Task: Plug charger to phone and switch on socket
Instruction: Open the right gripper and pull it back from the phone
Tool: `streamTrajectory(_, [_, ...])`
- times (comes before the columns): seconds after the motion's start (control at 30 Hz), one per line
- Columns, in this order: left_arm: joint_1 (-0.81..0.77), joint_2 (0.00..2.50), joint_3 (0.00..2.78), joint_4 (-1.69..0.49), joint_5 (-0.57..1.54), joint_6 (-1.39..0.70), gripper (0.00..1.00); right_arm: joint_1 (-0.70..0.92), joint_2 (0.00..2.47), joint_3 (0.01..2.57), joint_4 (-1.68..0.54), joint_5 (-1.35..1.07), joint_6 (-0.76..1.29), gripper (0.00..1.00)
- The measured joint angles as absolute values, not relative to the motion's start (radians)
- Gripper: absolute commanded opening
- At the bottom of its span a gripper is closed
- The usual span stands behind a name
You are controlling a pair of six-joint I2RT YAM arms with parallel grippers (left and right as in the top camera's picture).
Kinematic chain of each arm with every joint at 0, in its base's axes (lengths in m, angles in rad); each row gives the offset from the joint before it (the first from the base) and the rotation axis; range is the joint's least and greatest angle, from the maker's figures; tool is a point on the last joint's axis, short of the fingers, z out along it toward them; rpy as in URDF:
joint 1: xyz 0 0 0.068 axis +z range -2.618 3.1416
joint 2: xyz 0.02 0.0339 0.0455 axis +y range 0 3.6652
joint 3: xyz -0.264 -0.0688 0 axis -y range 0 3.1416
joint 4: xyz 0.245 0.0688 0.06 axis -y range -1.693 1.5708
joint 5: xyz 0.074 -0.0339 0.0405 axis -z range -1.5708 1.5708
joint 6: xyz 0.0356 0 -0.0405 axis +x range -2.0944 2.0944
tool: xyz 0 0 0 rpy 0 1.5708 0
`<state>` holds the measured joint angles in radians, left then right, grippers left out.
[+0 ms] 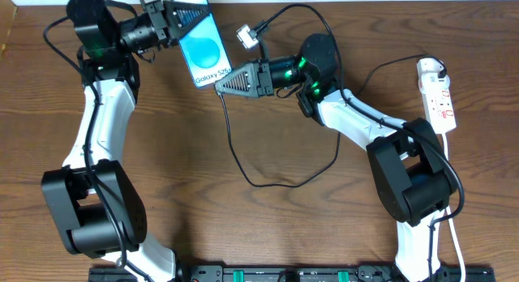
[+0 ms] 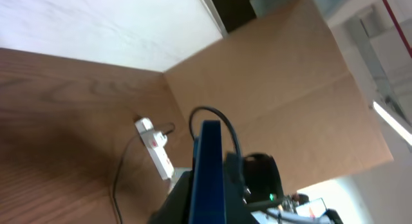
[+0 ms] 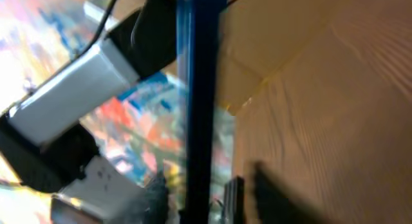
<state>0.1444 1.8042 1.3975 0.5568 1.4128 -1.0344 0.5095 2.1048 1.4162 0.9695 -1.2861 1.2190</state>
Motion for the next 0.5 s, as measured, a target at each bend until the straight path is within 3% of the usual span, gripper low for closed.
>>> streamTrajectory(0.03, [0.143,1.804,1.398,0.558,1.418,-1.031,0.08,0.507,2.105,1.416,0.973,-1.284,1.219,0.99])
streamTrajectory(0.33, [0.183,1.804,1.398,0.554,1.451,-1.018,0.07,0.487,2.105,1.416,1.019,-1.282,1.215,0.99])
streamTrajectory(0.5, [0.194,1.804,1.398,0.551,1.473,-1.016,0.07,0.439,2.105,1.418,0.847,-1.235,1.183,0.99])
